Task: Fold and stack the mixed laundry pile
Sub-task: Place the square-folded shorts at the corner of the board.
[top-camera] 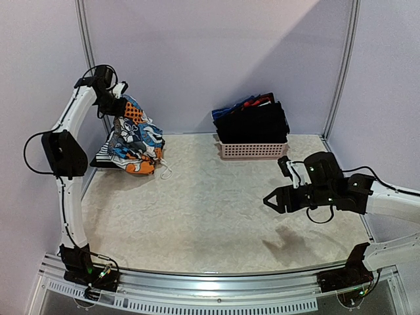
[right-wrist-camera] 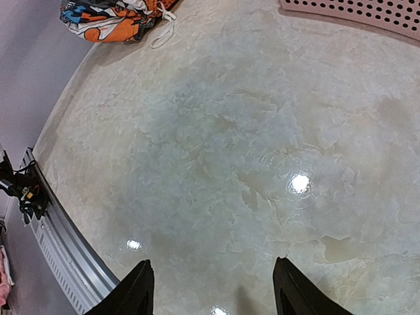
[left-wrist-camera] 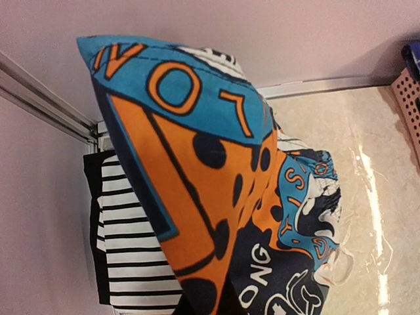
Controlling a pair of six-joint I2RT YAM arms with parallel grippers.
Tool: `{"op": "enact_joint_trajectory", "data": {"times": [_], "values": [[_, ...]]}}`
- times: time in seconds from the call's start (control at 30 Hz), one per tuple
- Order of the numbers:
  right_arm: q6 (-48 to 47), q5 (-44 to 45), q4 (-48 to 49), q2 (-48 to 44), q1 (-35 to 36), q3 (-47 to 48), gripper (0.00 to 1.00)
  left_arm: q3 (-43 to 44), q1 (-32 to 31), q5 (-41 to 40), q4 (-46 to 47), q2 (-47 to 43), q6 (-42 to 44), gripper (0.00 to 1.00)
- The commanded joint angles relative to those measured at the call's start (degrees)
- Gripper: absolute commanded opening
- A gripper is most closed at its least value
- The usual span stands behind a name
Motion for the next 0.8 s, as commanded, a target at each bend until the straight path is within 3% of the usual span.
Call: {"op": "enact_joint_trajectory", "data": {"times": [0.0, 0.47, 0.77], "values": [[-0.20, 0.00, 1.01, 1.29, 0.61, -0.89, 0.63, -0.69, 3.72, 0.99, 5.41, 3.19, 0.12, 0.00], [-0.67, 0.00, 1.66, 5.95, 0.71, -0.04, 0.62, -1.72, 5.30, -0.90, 15.87, 8.22, 7.14, 0.02], [-0.87, -0.31, 1.91, 8.62, 0.73, 0.75, 0.62, -2.54, 5.57, -7.73, 19.73, 10.23, 9.26, 0.04]]}}
